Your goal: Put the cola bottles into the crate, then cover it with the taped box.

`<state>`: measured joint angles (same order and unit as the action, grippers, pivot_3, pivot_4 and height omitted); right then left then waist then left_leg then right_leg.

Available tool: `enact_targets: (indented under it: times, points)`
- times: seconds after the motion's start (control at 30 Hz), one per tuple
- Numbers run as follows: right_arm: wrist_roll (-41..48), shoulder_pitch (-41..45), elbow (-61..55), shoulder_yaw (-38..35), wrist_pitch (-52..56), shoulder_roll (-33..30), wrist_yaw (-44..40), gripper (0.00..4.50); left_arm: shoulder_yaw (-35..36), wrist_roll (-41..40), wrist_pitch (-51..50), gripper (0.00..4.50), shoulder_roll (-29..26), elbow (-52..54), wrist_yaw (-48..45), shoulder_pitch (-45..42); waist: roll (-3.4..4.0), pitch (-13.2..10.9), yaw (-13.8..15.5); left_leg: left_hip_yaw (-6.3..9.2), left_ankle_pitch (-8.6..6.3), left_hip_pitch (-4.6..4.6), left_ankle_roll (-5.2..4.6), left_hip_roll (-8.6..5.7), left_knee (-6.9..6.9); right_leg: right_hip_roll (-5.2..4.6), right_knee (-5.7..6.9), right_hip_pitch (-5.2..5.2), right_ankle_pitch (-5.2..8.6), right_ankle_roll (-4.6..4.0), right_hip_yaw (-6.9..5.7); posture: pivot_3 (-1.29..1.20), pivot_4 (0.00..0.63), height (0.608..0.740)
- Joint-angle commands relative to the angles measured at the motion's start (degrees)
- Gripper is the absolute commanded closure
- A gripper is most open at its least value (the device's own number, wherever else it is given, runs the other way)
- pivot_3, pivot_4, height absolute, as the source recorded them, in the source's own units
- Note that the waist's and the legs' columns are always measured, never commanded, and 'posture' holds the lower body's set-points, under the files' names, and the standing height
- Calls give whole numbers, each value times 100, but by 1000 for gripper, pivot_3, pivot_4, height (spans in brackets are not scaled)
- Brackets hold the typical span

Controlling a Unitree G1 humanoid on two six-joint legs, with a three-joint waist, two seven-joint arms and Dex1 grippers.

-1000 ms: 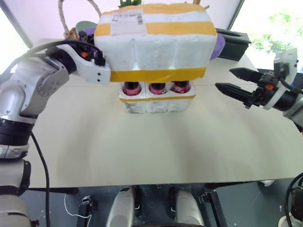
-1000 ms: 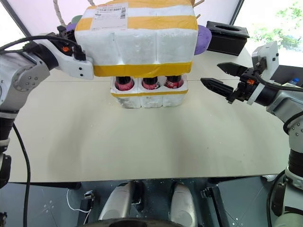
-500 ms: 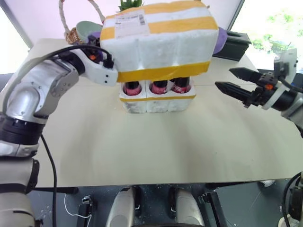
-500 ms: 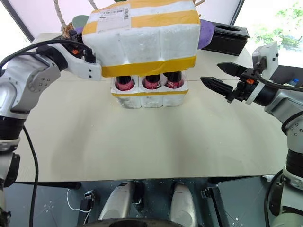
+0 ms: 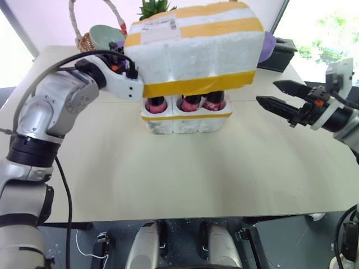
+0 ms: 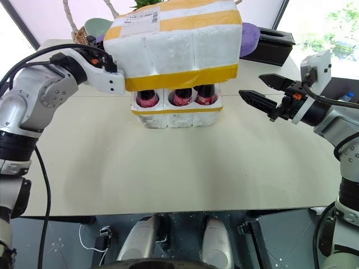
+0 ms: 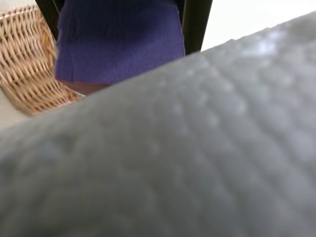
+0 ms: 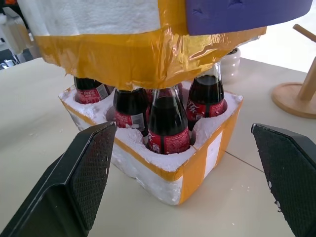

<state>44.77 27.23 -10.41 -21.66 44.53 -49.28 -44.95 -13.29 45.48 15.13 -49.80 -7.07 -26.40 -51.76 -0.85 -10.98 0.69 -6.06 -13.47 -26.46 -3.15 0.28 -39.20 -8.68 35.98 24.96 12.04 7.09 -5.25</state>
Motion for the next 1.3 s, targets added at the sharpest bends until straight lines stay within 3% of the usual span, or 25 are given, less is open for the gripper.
enact_targets:
  times: [0.03,0.23,0.9,1.3]
  points:
    - [107,31,-118,-238,-97,-38,-21,0,361,-134,-130,4133,-293,526,-319,-35,0,0,2,0,0,0,0,0,0,0,0,1,0,0,0,0,150,736]
    - [86,69,-74,-209,-114,-69,-96,0,500,-113,-225,4133,-533,604,-472,-170,0,0,9,1,-2,0,-4,-1,0,0,-1,-1,0,0,0,0,150,736]
    - [128,-84,-163,-251,-108,3,-6,0,651,-598,-1369,4133,184,634,-741,-371,0,0,9,1,5,-2,7,-2,-1,2,0,-2,0,1,0,0,150,736]
    - [147,17,-83,-194,-94,20,31,0,701,-804,-1373,4133,51,1217,-868,-178,0,0,14,4,6,-1,9,-2,-1,2,-1,-4,1,1,0,0,150,736]
